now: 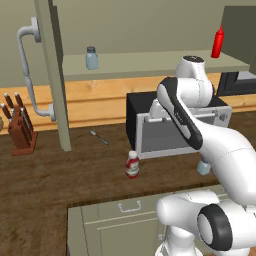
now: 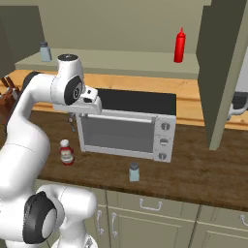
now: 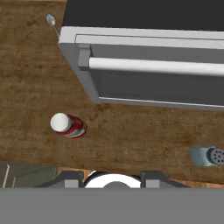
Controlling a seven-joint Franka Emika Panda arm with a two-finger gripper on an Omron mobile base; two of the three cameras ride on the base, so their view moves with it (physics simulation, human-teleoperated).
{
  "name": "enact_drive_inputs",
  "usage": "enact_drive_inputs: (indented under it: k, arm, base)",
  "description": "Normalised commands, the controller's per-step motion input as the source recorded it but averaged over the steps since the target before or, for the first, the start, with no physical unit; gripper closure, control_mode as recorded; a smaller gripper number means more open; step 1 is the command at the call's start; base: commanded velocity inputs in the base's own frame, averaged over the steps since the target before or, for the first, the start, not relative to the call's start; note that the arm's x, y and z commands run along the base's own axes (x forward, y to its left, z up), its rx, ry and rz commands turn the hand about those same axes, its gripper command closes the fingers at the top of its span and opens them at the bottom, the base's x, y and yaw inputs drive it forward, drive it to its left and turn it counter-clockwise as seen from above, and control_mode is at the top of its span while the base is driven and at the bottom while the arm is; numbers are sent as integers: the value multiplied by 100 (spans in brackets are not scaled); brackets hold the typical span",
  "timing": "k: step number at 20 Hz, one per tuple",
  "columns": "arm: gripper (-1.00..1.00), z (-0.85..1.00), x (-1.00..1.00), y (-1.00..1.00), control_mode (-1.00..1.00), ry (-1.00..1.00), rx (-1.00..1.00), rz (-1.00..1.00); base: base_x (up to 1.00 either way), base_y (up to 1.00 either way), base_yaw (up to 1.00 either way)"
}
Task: Put the shaker and condiment bottle from the counter next to their counterparts in the cabinet.
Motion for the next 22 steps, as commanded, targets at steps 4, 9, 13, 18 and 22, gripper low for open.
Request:
enact_drive_inputs:
  k: [4,9,13,18,22]
  arm:
    - [-100,-6,-6,6,-100,0,-5,0]
    - [-100,-39,-27,36,-100,-3,-24,0]
    - [-100,-41,-6,34,-100,-1,-32,0]
    - [-100,-27,-2,21,-100,-1,-17,0]
    - [-100,0,-18,15,-100,-4,-4,0]
  base:
    - [0,0,0]
    - [0,0,0]
    - [0,0,0]
    - [0,0,0]
    - [0,0,0]
